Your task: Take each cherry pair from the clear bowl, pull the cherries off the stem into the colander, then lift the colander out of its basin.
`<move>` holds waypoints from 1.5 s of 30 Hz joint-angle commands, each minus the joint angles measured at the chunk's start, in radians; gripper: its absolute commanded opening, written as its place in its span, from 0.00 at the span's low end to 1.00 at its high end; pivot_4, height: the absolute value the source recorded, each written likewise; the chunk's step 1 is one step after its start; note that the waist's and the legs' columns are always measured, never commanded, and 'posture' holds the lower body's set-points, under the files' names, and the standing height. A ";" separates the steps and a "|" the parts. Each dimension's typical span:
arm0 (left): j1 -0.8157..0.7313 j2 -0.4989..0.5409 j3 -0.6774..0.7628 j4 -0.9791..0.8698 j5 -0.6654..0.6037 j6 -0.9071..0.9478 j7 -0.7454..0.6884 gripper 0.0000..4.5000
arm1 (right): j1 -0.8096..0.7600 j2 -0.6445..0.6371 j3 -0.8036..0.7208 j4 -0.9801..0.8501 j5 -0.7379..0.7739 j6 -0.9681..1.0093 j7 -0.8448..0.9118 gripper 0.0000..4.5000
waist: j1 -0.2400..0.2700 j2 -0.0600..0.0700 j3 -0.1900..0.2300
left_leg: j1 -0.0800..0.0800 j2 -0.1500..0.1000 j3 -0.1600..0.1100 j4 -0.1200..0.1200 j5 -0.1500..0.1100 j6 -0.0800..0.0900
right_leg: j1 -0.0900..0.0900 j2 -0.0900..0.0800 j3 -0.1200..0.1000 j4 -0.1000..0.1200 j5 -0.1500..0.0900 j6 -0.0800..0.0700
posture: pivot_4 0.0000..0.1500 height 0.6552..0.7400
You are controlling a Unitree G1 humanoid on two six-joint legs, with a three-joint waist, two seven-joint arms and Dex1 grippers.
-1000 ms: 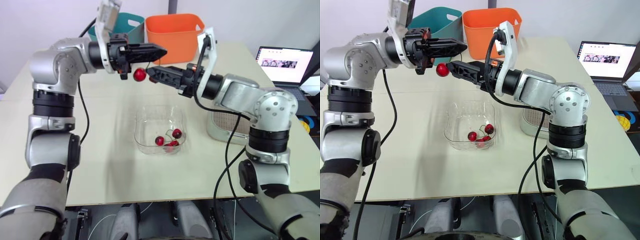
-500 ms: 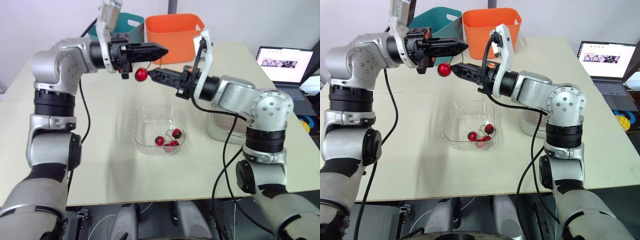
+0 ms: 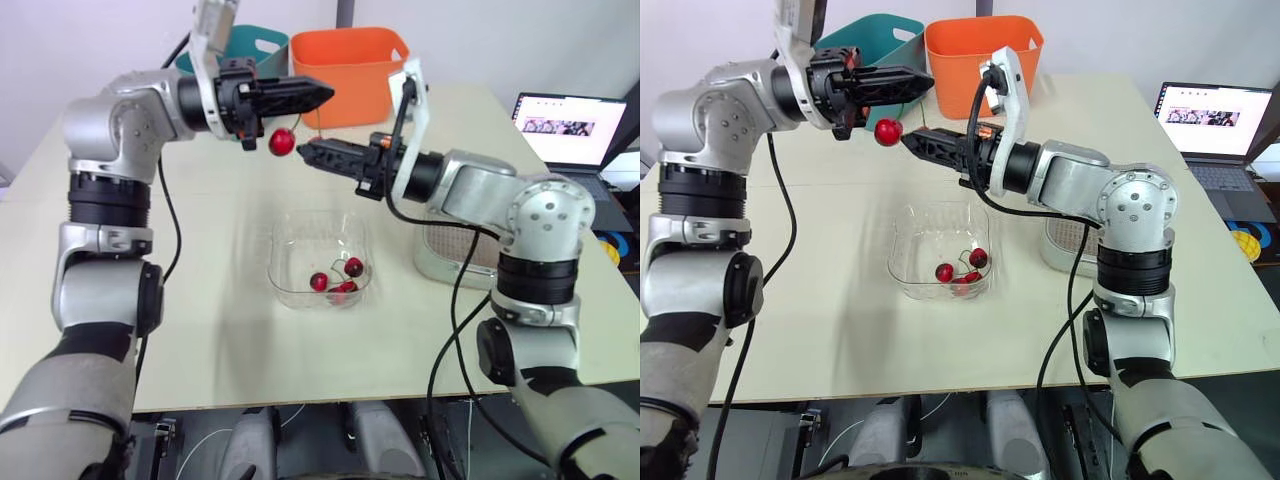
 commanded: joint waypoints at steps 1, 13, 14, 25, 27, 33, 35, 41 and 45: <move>-0.050 0.008 0.039 -0.003 -0.007 -0.019 0.003 0.00 | 0.025 -0.009 0.011 -0.055 0.001 0.031 0.010 0.32 | 0.000 0.000 0.000 | 0.000 0.000 0.000 0.000 0.000 0.000 | 0.000 0.000 0.000 0.000 0.000 0.000 | 1.00 1.00; 0.031 0.012 -0.025 0.012 0.098 -0.134 0.009 0.00 | 0.083 -0.219 -0.099 -0.140 -0.037 0.066 0.022 0.32 | 0.007 0.000 0.000 | 0.000 0.000 0.000 0.000 0.000 0.000 | 0.000 -0.001 0.000 -0.001 0.000 0.000 | 1.00 1.00; 0.046 0.013 -0.034 0.007 0.113 -0.147 0.008 0.00 | 0.097 -0.265 -0.112 -0.147 -0.051 0.064 0.039 0.32 | 0.008 0.000 0.000 | 0.000 0.000 0.000 0.000 0.000 0.000 | 0.000 -0.001 0.000 -0.001 0.000 0.000 | 1.00 1.00; 0.175 0.044 -0.113 -0.077 0.205 -0.228 -0.044 0.00 | 0.402 -0.665 -0.199 -0.135 -0.261 0.037 0.200 0.32 | 0.009 0.000 0.000 | 0.000 0.000 0.001 0.000 0.000 0.000 | 0.000 0.000 0.001 -0.002 -0.004 0.001 | 1.00 1.00; 0.182 0.037 -0.117 -0.085 0.210 -0.229 -0.033 0.00 | 0.449 -0.683 -0.170 -0.124 -0.330 0.006 0.212 0.32 | 0.010 0.000 0.000 | 0.001 0.000 0.001 0.000 0.000 0.000 | 0.001 0.000 0.001 -0.002 -0.004 0.001 | 1.00 1.00; 0.202 0.030 -0.127 -0.131 0.214 -0.222 -0.033 0.00 | 0.457 -0.673 -0.114 -0.078 -0.448 -0.038 0.247 0.36 | 0.004 0.000 0.000 | 0.001 0.000 0.002 0.000 0.000 0.000 | 0.000 0.000 0.002 -0.001 -0.004 0.001 | 1.00 1.00; 0.201 0.031 -0.123 -0.132 0.214 -0.220 -0.031 0.00 | 0.451 -0.670 -0.113 -0.067 -0.470 -0.045 0.264 0.47 | 0.005 0.000 0.000 | 0.000 0.000 0.002 0.000 0.000 0.000 | 0.000 0.000 0.002 -0.002 -0.004 0.002 | 1.00 1.00; 0.195 0.041 -0.107 -0.126 0.206 -0.216 -0.033 0.00 | 0.401 -0.659 -0.143 -0.038 -0.481 -0.024 0.306 0.95 | 0.003 0.000 0.000 | 0.001 0.000 0.002 0.000 0.000 0.000 | 0.000 0.000 0.002 -0.002 -0.004 0.002 | 1.00 1.00; 0.170 0.048 -0.086 -0.096 0.200 -0.223 -0.033 0.00 | 0.322 -0.627 -0.172 -0.036 -0.438 -0.003 0.332 0.99 | 0.000 0.000 0.000 | 0.001 0.000 0.002 0.000 0.000 0.000 | 0.000 0.000 0.002 -0.001 -0.003 0.002 | 1.00 1.00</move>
